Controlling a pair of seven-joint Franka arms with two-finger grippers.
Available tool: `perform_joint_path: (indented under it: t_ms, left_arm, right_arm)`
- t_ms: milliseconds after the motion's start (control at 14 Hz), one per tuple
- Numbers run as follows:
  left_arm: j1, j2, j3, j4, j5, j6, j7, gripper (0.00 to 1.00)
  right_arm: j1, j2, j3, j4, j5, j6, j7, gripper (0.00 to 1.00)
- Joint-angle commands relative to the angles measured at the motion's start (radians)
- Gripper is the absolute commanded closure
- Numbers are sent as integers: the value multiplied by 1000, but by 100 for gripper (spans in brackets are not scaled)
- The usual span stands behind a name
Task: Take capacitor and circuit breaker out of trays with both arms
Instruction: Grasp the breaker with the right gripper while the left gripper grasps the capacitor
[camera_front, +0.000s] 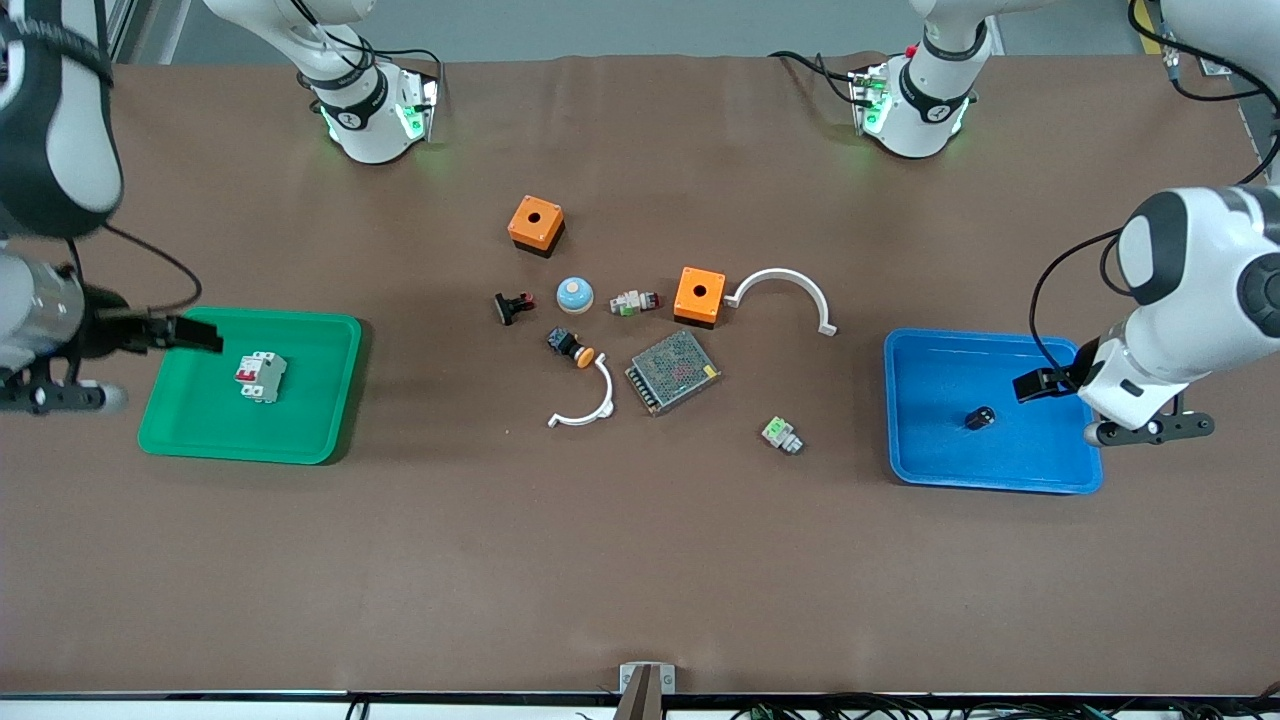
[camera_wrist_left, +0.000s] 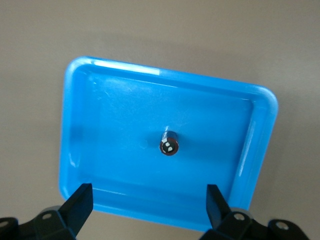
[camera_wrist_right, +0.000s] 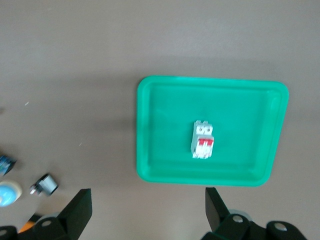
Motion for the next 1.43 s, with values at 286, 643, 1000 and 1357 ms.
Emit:
perform_joint_path:
  t_ms: [286, 643, 1000, 1357]
  left_arm:
    - [3, 140, -3, -44, -62, 168, -11, 7]
    - [8, 208, -2, -46, -60, 220, -9, 19]
    - [11, 232, -2, -41, -26, 220, -11, 38]
    - [11, 237, 1, -38, -25, 220, -9, 84]
  right_arm:
    - [-121, 0, 10, -370, -20, 424, -11, 0]
    - [-165, 0, 11, -660, 51, 771, -14, 0]
    - [-165, 15, 11, -736, 51, 925, -58, 2]
    - [-181, 57, 8, -744, 48, 980, -106, 27]
